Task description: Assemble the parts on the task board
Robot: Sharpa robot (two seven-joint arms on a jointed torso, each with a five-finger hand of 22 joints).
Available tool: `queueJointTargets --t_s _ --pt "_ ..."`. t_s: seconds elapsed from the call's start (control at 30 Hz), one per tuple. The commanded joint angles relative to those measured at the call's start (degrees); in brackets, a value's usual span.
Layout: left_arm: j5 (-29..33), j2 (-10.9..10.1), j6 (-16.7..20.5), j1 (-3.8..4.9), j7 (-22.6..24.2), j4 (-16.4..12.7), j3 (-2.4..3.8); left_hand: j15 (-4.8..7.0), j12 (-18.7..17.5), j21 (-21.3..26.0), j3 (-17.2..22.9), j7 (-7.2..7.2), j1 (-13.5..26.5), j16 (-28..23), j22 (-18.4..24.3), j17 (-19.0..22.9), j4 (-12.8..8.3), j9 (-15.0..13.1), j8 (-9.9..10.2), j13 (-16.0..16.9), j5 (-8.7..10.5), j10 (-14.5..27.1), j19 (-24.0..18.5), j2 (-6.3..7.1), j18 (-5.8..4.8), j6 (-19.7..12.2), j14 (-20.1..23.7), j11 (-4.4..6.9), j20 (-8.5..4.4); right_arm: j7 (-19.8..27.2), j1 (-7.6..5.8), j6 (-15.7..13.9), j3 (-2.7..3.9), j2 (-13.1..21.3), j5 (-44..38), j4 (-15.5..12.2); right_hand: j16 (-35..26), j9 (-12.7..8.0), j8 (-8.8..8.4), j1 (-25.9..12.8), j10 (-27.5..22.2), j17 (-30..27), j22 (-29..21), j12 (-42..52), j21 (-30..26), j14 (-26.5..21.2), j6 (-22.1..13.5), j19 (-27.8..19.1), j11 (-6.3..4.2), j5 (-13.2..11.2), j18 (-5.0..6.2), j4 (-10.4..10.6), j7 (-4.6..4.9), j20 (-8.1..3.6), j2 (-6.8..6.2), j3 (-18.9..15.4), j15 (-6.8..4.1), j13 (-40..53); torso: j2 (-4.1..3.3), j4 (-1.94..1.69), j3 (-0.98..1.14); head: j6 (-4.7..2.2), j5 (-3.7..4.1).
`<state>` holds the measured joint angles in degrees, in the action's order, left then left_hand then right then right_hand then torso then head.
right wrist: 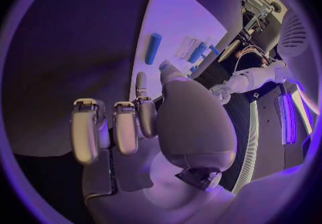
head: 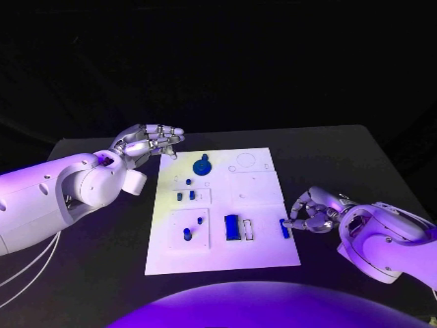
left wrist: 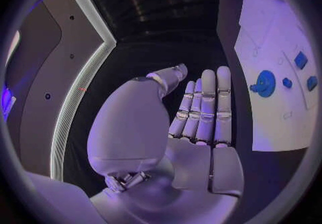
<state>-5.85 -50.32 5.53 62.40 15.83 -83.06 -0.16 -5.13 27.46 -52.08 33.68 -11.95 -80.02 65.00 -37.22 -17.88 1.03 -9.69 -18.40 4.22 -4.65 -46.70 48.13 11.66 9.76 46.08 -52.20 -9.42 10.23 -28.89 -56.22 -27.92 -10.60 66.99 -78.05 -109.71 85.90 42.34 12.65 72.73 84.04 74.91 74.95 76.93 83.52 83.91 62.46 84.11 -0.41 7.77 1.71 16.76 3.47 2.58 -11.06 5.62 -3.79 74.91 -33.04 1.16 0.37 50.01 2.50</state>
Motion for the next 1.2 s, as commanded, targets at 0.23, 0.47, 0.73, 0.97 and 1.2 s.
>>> queueJointTargets --t_s 0.23,0.47,0.73,0.97,1.2 --pt "-0.23 0.1 -0.92 0.01 0.56 -0.08 0.04 0.0 0.26 0.33 0.06 -0.91 0.24 -0.05 0.06 0.07 0.23 0.05 -0.26 -0.06 -0.09 0.53 0.31 -0.31 0.8 -0.33 0.19 -0.05 0.16 -2.03 0.79 3.3 -0.04 -1.14 -2.89 0.31 -0.2 0.23 0.45 -0.63 2.31 4.58 13.17 -0.12 0.07 3.94 0.67 3.14 -0.45 -0.17 -0.29 -0.02 -0.09 -0.32 0.14 -0.54 -0.47 8.33 -0.02 -0.01 0.02 -0.01 0.02" --pt "-0.25 0.11 -0.97 0.01 0.53 -0.03 0.04 0.0 0.26 0.33 0.06 -0.91 0.24 -0.05 0.06 0.07 0.23 0.05 -0.26 -0.06 -0.09 0.53 0.31 -0.31 0.8 -0.33 0.19 -0.05 0.16 -2.11 1.54 3.85 -0.05 -2.32 -3.79 1.1 -0.13 0.41 0.67 -0.32 2.37 4.78 13.21 0.01 0.19 3.99 0.93 3.2 -0.62 -0.1 -0.32 -0.15 -0.29 -0.42 0.32 -0.62 -0.6 8.4 -0.04 0.0 0.02 -0.01 -0.24" --pt "-0.26 0.07 -1.03 0.01 0.54 -0.04 0.04 0.0 0.26 0.33 0.06 -0.91 0.24 -0.05 0.06 0.07 0.23 0.05 -0.26 -0.06 -0.09 0.53 0.31 -0.31 0.8 -0.33 0.19 -0.05 0.16 -2.46 2.64 4.96 -0.05 -4.09 -4.98 2.58 -0.12 0.55 0.62 1.41 2.4 4.82 13.24 -0.01 0.25 4.01 0.67 3.24 -0.78 -0.09 -0.34 -0.39 -0.41 -0.63 0.55 -0.25 -0.78 8.39 -0.03 0.01 0.07 -0.01 -0.41" --pt "-0.29 0.0 -1.06 0.01 0.52 -0.08 0.04 0.0 0.26 0.33 0.06 -0.91 0.24 -0.05 0.06 0.07 0.23 0.05 -0.26 -0.06 -0.09 0.53 0.31 -0.31 0.8 -0.33 0.19 -0.05 0.16 -3.12 3.23 6.78 -0.05 -5.24 -6.79 3.4 -0.09 0.51 0.45 4.13 2.4 4.94 13.27 -0.03 0.32 4.03 0.5 3.28 -0.85 -0.07 -0.36 -0.9 -0.46 -0.76 0.46 0.61 -0.87 8.4 -0.02 0.02 0.01 -0.01 -0.33" --pt "-0.34 -0.03 -1.09 0.01 0.5 -0.11 0.04 0.0 0.26 0.33 0.06 -0.91 0.24 -0.05 0.06 0.07 0.23 0.05 -0.26 -0.06 -0.09 0.53 0.31 -0.31 0.8 -0.33 0.19 -0.05 0.16 -3.72 3.45 6.76 -0.05 -5.66 -8.23 3.57 -0.06 -0.24 -0.24 8.8 2.34 5.11 13.36 -0.11 0.6 4.06 0.79 3.41 -1.0 0.04 -0.43 -1.79 -0.57 -0.93 0.61 5.12 -1.02 8.42 0.04 -0.05 0.0 -0.01 -0.39"
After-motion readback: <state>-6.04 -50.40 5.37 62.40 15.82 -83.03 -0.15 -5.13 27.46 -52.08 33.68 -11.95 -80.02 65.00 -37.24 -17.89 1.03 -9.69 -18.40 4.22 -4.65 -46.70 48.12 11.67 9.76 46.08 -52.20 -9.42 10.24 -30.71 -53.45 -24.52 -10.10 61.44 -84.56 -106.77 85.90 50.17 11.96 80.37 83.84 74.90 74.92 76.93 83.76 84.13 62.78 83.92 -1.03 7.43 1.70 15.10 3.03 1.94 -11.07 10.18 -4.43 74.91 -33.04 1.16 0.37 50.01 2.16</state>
